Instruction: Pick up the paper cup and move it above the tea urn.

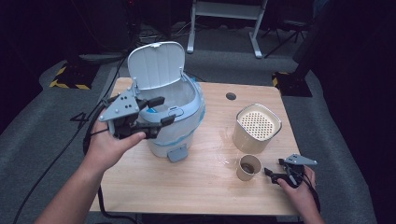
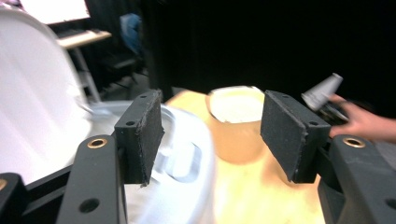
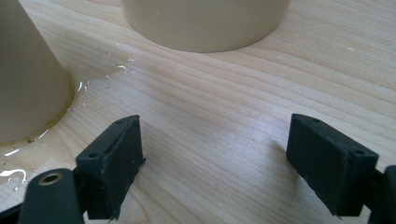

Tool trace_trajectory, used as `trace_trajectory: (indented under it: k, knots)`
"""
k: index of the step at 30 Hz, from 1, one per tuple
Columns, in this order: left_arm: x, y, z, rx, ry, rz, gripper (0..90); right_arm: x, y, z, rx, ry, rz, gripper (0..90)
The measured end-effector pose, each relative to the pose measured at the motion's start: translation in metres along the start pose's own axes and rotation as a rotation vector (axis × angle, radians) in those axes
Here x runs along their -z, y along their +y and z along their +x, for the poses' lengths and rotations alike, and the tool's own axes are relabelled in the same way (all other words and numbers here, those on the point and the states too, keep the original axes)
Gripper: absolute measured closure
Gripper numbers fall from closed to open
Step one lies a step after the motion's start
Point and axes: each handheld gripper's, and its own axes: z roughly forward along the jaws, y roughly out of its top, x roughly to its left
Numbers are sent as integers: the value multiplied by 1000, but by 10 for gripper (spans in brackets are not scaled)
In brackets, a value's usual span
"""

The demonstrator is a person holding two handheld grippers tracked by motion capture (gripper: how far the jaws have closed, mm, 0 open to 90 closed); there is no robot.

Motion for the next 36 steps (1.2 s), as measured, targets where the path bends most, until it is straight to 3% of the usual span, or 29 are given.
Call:
trace_trajectory:
  k: [4,9,21,26,36]
  knots:
    - [-3,-20,-13,2,-45,31,393,0,0,0,0,0,0,186]
    - [-12,-49,-20,25,-79,76,395,0,0,0,0,1,0,187]
    - [-22,-105,-23,40,-60,131,398,2,-1,0,9,20,-2,209]
    - [-29,-126,-20,46,-38,151,398,6,1,0,51,47,25,253]
    - [-42,-165,-10,130,-31,227,402,25,6,0,82,88,5,276]
